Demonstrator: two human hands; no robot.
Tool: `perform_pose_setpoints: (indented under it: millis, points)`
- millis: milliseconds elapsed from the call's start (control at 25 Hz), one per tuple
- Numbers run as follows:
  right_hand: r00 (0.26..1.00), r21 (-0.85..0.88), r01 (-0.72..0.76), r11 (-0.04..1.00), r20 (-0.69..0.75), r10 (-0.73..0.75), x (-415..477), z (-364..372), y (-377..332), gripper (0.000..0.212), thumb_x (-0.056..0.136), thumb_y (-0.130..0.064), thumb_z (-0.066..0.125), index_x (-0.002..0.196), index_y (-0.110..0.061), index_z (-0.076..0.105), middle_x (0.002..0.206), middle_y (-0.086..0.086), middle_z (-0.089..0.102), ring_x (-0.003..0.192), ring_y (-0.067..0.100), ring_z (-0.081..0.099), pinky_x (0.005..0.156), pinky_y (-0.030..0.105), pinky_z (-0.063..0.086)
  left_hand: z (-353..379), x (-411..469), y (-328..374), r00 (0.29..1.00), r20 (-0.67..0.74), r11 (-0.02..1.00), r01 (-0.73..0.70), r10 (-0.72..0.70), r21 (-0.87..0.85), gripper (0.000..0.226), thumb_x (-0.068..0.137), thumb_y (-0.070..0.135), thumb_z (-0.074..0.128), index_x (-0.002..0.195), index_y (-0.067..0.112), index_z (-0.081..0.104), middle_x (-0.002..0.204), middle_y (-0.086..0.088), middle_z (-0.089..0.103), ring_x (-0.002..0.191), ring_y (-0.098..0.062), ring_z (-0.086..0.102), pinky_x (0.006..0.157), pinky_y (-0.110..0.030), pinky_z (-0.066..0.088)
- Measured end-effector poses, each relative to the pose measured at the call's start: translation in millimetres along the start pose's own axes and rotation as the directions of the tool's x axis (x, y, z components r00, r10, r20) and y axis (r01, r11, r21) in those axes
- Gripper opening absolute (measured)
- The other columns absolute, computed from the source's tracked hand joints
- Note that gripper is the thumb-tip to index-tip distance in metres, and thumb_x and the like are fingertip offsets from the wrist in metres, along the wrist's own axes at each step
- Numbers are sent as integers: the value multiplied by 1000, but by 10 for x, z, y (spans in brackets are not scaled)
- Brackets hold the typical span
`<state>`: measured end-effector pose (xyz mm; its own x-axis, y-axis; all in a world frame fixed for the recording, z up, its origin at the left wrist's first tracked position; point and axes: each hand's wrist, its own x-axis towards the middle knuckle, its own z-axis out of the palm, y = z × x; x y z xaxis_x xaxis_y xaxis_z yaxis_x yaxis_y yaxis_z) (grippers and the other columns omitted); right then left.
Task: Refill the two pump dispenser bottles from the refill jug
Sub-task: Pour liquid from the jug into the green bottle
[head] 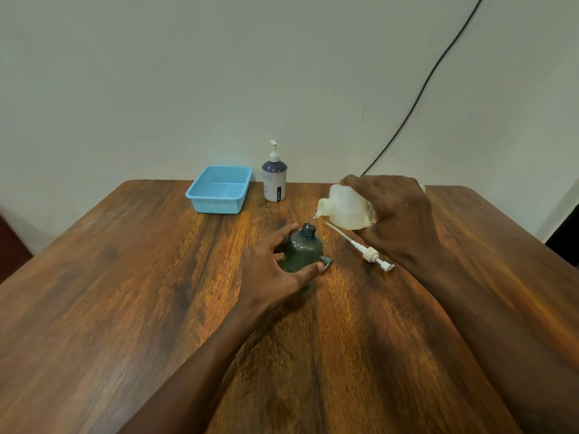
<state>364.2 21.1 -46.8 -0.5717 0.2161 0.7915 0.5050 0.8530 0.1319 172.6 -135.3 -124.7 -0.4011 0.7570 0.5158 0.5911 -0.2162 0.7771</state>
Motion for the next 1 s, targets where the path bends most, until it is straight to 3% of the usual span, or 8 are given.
perform_pose_setpoints:
  millis: [280, 800, 1000]
  points:
    - [1000, 8, 1, 1000, 13, -1, 1, 23, 12, 84, 65, -31, 96, 138, -18, 58, 120, 18, 72, 104, 42, 70, 90, 58, 56, 0, -1, -13, 1000, 0, 1000, 4, -4, 5, 94, 63, 64, 82, 145, 27, 56, 135, 8, 65, 116, -4, 63, 90, -17, 57]
    - [1000, -1, 14, 1000, 28, -14, 4, 12, 19, 84, 65, -31, 95, 139, -18, 58, 121, 16, 72, 106, 40, 69, 92, 57, 54, -1, -9, -30, 1000, -6, 1000, -5, 5, 13, 91, 65, 58, 87, 145, 27, 56, 134, 9, 66, 113, -3, 64, 88, -11, 54]
    - [999, 7, 14, 1000, 29, -14, 14, 2, 18, 84, 64, -29, 95, 139, -18, 58, 121, 17, 72, 107, 42, 69, 93, 59, 54, -3, -23, -23, 1000, -10, 1000, -2, 2, 16, 94, 62, 65, 82, 145, 27, 56, 135, 7, 66, 115, -5, 64, 89, -17, 57]
